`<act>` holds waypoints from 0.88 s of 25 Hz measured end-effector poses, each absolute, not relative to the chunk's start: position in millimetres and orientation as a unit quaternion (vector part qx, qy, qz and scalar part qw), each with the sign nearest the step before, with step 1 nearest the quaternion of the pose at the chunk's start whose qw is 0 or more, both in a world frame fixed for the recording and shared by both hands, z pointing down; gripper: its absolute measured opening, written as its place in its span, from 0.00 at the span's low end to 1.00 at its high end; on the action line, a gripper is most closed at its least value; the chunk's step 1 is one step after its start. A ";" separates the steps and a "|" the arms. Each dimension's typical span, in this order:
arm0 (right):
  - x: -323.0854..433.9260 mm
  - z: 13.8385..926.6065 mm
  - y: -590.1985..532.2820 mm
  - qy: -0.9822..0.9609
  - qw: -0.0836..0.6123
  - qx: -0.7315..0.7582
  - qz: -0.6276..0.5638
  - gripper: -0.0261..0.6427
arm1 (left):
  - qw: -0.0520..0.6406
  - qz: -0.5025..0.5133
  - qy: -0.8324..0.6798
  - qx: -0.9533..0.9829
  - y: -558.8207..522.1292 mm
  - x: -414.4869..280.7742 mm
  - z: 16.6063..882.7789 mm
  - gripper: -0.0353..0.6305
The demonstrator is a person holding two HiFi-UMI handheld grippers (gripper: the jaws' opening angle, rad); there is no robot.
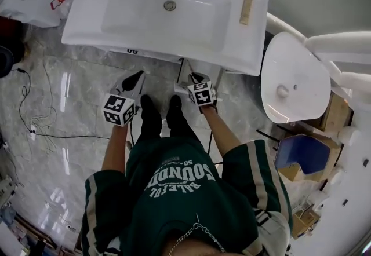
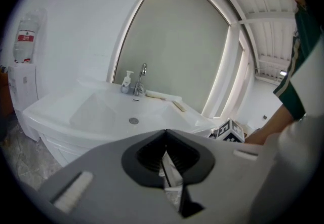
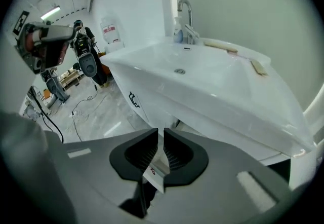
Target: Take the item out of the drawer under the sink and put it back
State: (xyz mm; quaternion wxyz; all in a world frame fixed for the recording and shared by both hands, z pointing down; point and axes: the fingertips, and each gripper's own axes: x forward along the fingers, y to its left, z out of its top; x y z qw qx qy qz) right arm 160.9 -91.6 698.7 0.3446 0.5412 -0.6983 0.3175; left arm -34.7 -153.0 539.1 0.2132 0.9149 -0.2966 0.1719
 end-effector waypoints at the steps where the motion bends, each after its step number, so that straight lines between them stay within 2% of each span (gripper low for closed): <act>1: 160.3 688.5 -91.2 -0.700 0.337 0.545 0.314 0.09 | 0.213 0.171 -0.296 0.915 -152.8 -34.2 535.0 0.13; 15: 169.9 528.8 -146.9 -0.715 0.199 0.633 0.221 0.09 | 0.150 0.134 -0.269 0.942 -192.0 -18.8 462.8 0.13; 22: 160.9 440.5 -181.6 -0.731 0.131 0.650 0.159 0.06 | 0.114 0.103 -0.277 0.949 -221.9 -28.0 419.8 0.13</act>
